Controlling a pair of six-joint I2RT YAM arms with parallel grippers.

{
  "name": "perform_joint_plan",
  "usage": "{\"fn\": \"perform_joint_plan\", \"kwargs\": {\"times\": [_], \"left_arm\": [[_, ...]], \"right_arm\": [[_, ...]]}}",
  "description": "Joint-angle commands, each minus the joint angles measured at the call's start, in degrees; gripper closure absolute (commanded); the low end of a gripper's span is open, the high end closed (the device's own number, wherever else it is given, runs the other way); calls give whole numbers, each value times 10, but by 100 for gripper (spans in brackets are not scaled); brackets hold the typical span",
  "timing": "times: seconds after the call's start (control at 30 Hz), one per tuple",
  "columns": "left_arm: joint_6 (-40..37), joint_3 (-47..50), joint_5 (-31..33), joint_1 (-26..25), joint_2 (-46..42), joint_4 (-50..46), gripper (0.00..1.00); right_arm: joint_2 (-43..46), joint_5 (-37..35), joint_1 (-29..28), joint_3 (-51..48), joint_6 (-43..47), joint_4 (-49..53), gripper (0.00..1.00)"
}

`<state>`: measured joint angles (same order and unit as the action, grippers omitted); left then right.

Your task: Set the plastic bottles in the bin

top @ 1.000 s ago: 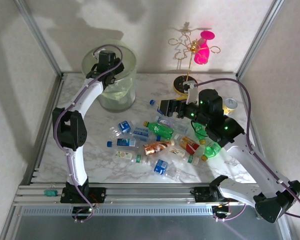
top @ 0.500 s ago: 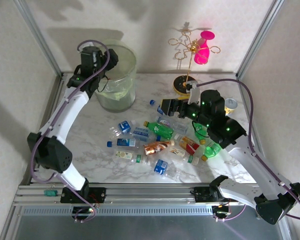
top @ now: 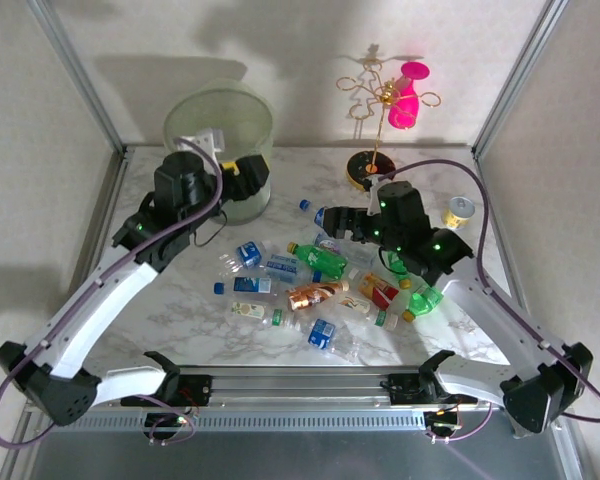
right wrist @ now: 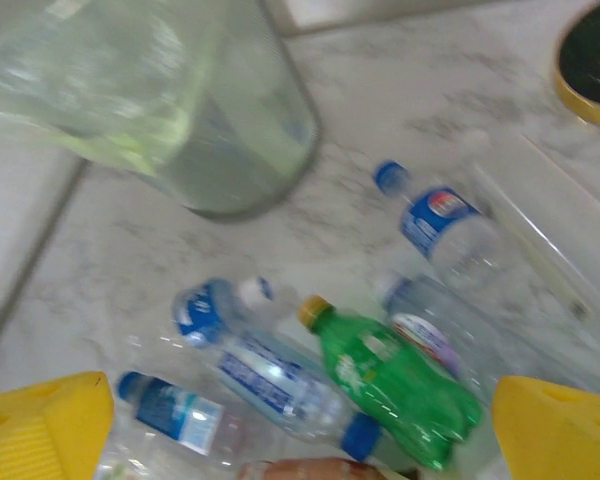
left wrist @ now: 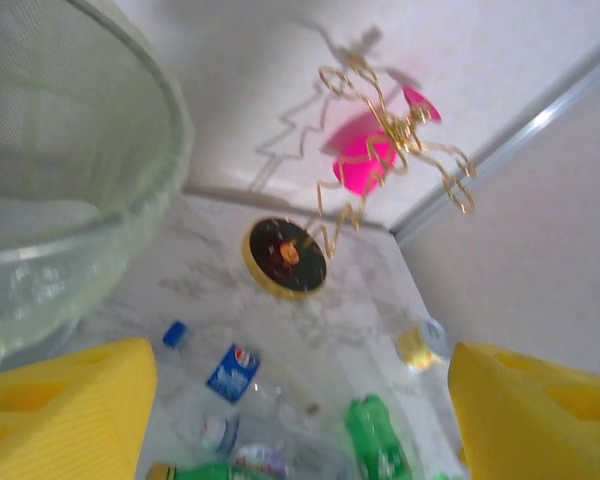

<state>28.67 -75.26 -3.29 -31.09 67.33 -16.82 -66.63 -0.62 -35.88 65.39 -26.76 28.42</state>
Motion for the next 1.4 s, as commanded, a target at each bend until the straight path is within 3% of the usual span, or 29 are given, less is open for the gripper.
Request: {"fn": "perform_joint_plan", "kwargs": {"times": [0.0,0.2,0.53,0.97,1.07,1.37], "left_arm": [[-18,48,-11,-18,-43,2,24],[2,118,-34,-46,-39,46,25],[-100,109,103,-154,42,12,25],[-103,137,119,-161,34,17,24],[-104,133,113,-161,38,16,24],[-98,132,108,-158,39,14,24]], "right_arm": [[-24,-69,13,17,-5,68,4],[-27,-74,72,-26,-19,71,7],[-64,-68,169,-96,-27,42,9],[-162,-82,212,-123,-9,-29,10],[-183,-53,242,-136,-13,-50,11],[-239,-36,259,-157,-27,-104,20]]}}
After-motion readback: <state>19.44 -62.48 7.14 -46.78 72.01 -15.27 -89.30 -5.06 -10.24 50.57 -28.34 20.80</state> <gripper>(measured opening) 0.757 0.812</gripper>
